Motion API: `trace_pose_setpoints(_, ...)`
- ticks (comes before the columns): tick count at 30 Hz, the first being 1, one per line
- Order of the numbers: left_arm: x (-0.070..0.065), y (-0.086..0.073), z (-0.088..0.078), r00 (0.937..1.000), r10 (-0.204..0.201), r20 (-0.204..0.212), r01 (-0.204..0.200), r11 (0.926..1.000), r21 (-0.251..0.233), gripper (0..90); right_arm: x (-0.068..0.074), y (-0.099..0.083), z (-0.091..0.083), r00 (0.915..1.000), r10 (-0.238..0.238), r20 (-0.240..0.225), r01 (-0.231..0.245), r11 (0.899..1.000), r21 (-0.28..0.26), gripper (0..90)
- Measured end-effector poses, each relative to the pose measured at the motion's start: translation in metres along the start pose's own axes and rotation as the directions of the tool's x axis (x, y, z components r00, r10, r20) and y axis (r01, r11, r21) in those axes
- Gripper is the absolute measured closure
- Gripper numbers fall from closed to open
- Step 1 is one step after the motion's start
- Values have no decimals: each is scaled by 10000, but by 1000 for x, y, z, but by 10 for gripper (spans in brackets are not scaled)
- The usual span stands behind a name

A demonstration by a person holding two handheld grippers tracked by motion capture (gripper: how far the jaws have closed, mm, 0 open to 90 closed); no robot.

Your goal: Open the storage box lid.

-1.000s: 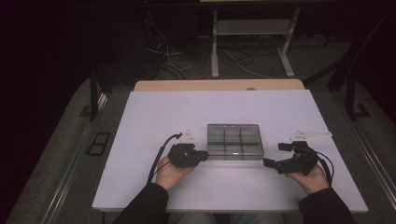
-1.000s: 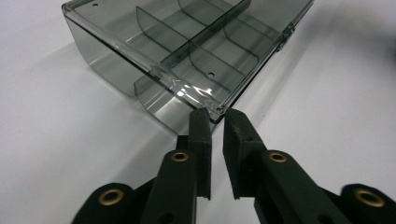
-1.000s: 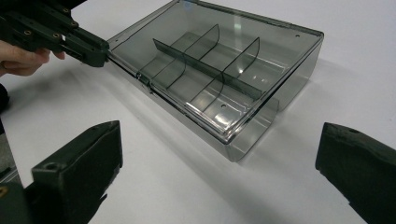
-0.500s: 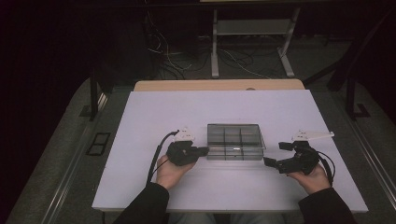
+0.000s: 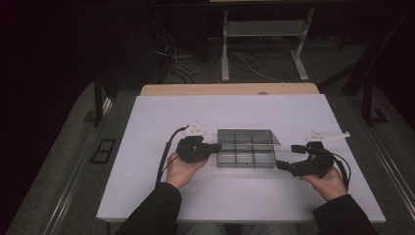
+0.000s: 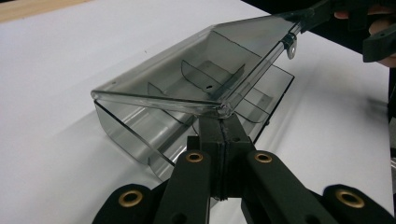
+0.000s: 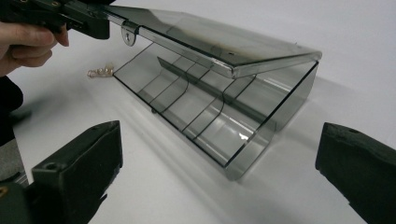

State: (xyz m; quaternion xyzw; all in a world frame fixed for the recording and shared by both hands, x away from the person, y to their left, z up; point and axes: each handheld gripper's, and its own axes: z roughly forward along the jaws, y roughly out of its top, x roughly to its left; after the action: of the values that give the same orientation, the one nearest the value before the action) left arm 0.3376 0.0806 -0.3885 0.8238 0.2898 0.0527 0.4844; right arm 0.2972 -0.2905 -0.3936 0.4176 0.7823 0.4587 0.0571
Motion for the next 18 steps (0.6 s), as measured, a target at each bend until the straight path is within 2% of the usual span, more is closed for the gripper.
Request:
trace_pose_setpoints(7, 3, 13, -4, 9997, 227, -66, -226, 9997, 69, 887, -8, 17, 5, 10000, -39, 35, 39, 10000, -7, 5)
trace_pose_setpoints(9, 4, 16, -5, 9999, 153, -43, -153, 9999, -22, 887, -12, 21, 7, 10000, -46, -8, 46, 10000, -3, 5)
trace_pose_setpoints(11, 6, 18, -6, 9999, 149, -32, -150, 9999, -31, 887, -16, 25, 8, 9997, 194, -155, -196, 9998, -67, 5)
trace_pose_setpoints(18, 11, 28, -7, 9999, 86, -84, -87, 9999, -106, 887, -26, 40, 11, 9999, 102, -25, -102, 9999, -47, 6)
